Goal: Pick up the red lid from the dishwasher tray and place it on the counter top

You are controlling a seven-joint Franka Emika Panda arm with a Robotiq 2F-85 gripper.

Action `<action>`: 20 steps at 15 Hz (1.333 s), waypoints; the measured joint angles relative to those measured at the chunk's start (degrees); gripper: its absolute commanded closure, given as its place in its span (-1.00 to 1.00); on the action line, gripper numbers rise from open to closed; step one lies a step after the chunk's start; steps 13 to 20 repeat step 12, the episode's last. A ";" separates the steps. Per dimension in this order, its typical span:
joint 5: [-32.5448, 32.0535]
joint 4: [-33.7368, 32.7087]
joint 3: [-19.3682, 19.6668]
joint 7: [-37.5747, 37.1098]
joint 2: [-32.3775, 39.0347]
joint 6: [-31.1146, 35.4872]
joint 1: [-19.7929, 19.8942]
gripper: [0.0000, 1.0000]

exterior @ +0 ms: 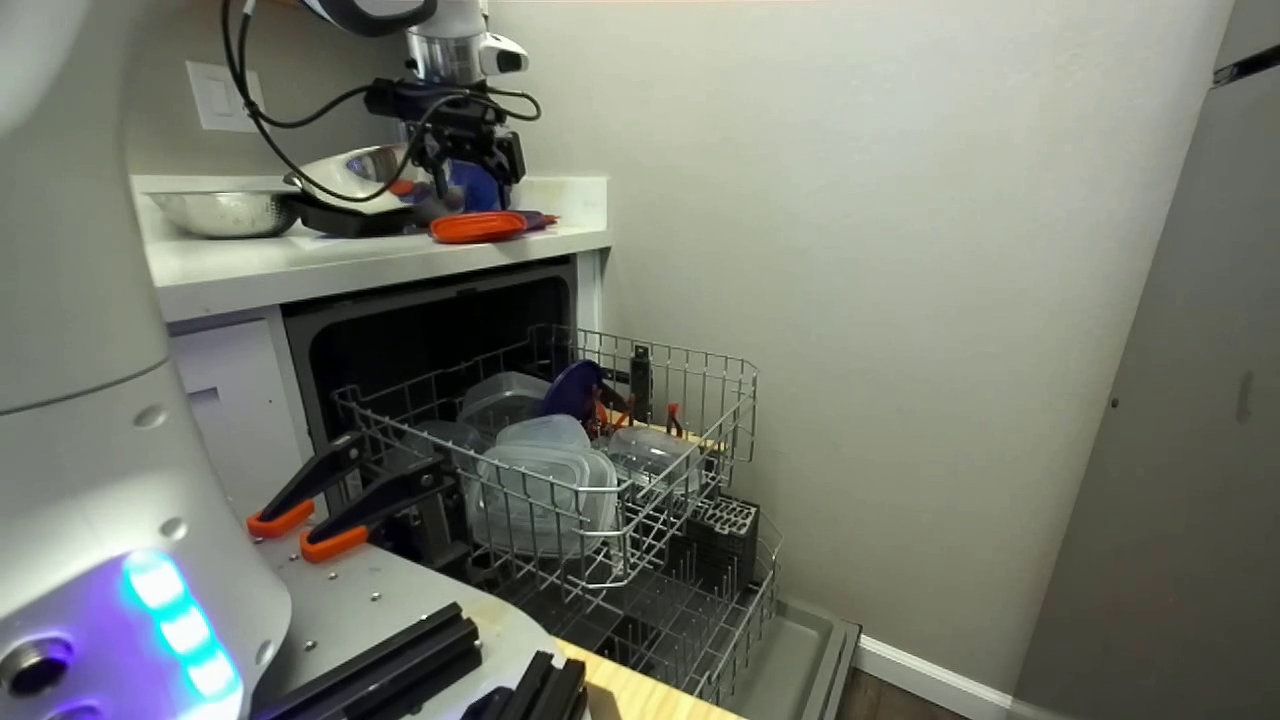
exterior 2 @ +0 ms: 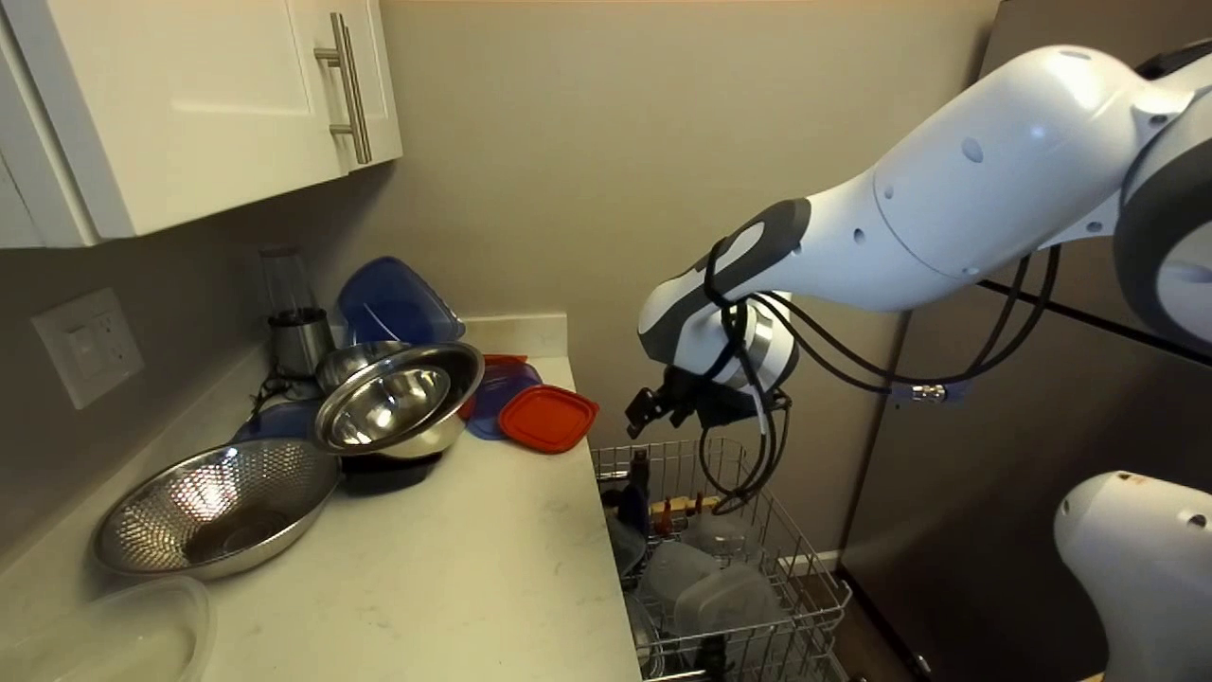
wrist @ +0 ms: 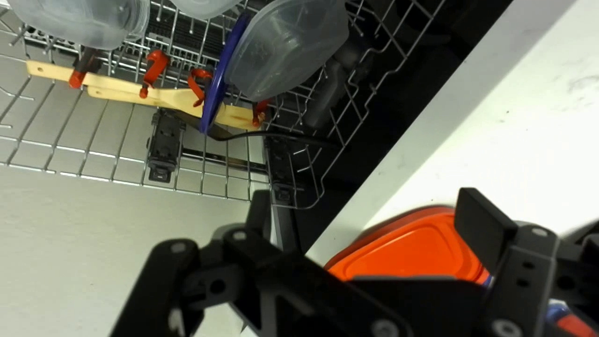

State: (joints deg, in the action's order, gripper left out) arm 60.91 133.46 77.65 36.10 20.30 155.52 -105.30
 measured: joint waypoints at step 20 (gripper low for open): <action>-0.27 1.01 1.93 -0.78 -0.33 0.18 -2.01 -1.00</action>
